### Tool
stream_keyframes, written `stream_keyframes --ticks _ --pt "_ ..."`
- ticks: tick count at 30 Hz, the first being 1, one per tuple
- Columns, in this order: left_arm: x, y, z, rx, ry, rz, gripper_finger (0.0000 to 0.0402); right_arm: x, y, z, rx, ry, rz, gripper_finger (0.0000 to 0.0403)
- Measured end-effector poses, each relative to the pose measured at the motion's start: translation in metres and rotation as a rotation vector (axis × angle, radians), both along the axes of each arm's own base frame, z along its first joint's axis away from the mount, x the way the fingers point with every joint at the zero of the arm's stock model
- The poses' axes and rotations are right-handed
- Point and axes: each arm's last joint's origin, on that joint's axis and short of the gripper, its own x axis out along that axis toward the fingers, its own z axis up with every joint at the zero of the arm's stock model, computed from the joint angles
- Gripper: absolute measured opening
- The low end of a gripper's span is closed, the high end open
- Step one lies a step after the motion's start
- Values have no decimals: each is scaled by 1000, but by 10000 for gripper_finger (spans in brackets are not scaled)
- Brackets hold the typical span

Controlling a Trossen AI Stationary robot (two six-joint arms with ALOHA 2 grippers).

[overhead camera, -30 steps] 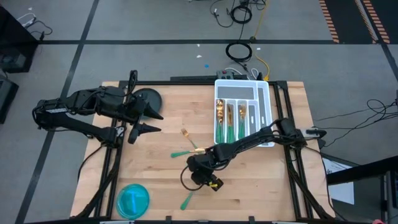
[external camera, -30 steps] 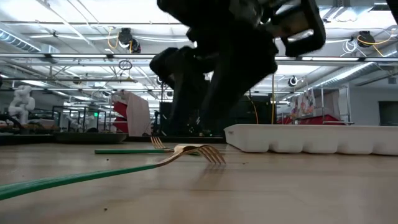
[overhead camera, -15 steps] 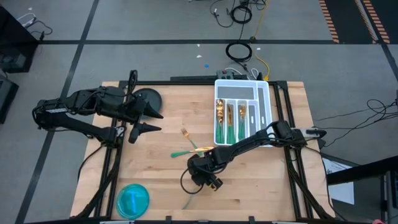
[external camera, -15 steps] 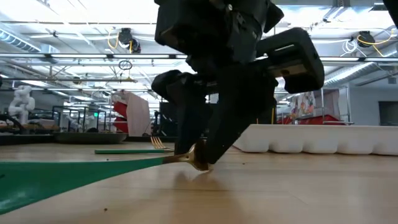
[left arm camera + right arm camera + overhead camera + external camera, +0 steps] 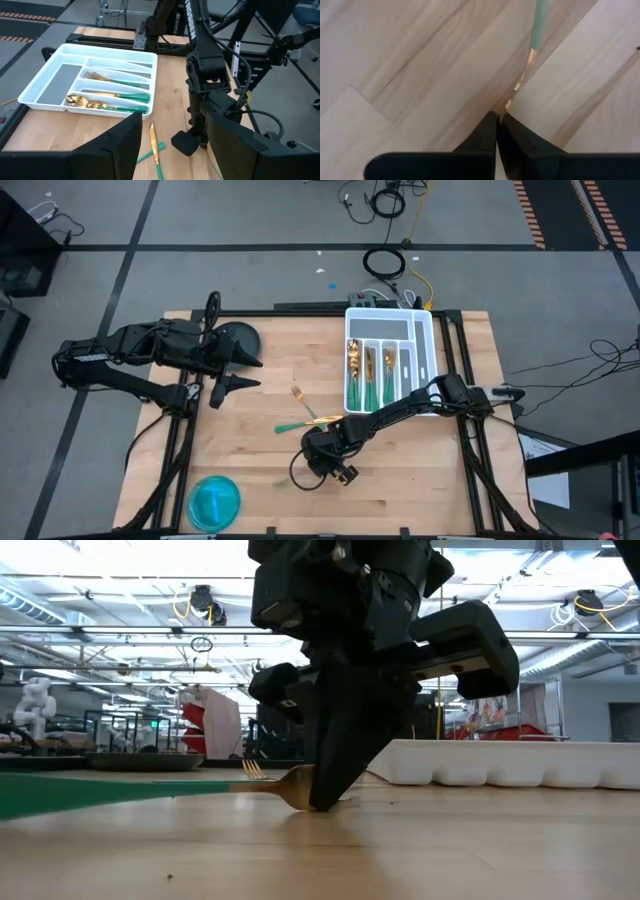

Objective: Sort silverware
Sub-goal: Put the green fork on the silverware organizer

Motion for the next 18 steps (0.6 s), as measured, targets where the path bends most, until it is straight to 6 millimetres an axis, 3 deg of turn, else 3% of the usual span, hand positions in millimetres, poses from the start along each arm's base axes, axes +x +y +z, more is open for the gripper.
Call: stream_keyframes --ticks 6,10,18 --pt "0 1 0 12 -2 28 226 -1 -3 2 9 34 -84 2" --pt "0 2 0 32 -6 69 226 -7 -8 9 -123 41 -170 1" --pt "1 2 1 33 -18 76 226 -21 -19 47 -348 16 -204 1"
